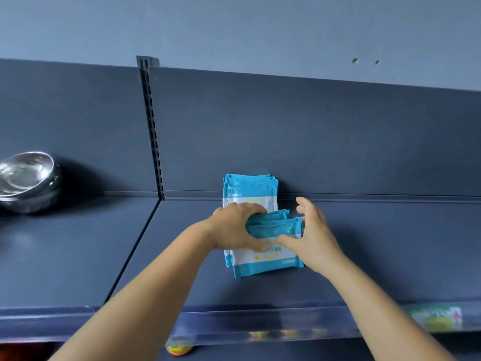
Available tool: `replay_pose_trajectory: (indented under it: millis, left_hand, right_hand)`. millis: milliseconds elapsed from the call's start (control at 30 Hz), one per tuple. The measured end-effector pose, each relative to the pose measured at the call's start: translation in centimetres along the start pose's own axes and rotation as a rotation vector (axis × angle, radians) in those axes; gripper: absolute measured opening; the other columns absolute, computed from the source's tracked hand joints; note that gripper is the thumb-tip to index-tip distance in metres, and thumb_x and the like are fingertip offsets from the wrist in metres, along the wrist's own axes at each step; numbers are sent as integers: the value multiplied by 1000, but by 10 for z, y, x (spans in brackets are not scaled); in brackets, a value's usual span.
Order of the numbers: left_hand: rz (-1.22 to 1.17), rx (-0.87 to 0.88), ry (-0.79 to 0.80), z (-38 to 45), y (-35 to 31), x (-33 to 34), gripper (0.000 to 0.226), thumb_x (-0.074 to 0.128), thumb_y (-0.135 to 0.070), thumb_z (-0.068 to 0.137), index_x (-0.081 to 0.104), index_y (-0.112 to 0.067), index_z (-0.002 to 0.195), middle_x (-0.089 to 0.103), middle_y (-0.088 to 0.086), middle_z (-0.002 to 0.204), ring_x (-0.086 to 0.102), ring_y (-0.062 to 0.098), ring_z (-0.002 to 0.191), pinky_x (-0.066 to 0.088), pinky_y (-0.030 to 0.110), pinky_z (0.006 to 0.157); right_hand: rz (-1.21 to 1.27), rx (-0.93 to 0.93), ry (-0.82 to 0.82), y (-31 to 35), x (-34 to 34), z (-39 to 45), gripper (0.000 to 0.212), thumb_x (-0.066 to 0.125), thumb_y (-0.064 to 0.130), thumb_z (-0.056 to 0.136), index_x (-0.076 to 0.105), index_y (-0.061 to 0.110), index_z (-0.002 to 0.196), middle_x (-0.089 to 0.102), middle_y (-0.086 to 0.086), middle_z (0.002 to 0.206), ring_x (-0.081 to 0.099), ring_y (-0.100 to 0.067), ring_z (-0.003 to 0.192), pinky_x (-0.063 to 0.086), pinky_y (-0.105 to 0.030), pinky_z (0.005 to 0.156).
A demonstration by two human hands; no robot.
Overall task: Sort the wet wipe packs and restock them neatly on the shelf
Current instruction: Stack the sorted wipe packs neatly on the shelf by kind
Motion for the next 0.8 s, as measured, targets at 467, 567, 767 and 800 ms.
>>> replay_pose_trajectory:
  millis: [467,567,767,800]
  left_hand:
    - [-559,-349,-124,-1,30,35,135,89,-40,47,-6,-39,143,50,-7,127,55,18,115,43,38,104]
    - [-689,-289,-205,-4,25,36,111,83,-5,66,6,-30,143,54,-5,118,58,8,101,51,18,81]
    - [-721,-252,-378,0,22,39,100,76,3,70,9,-43,129,46,-16,115,55,5,100,50,11,72]
    - [-677,-279,-416,3,22,39,107,79,-5,67,6,-43,135,44,-14,122,51,9,109,50,18,83]
  right_hand:
    - [153,146,296,-17,9,36,74,75,31,78,33,17,138,59,16,113,59,-6,100,48,-26,86]
    - [311,137,353,-20,12,41,67,77,15,77,39,23,131,64,11,108,63,-4,96,50,-22,79]
    - [318,43,243,-18,19,53,76,80,12,69,41,26,132,61,8,113,63,-10,100,52,-30,87]
    - [277,20,200,-16,20,56,76,80,16,69,40,28,132,60,10,115,61,-10,102,51,-30,87]
Point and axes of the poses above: each hand's wrist, its own z-axis towards the middle knuckle, its own x-axis out of the palm, y = z × x, the point moved 1 cm from there along z, towards the middle knuckle
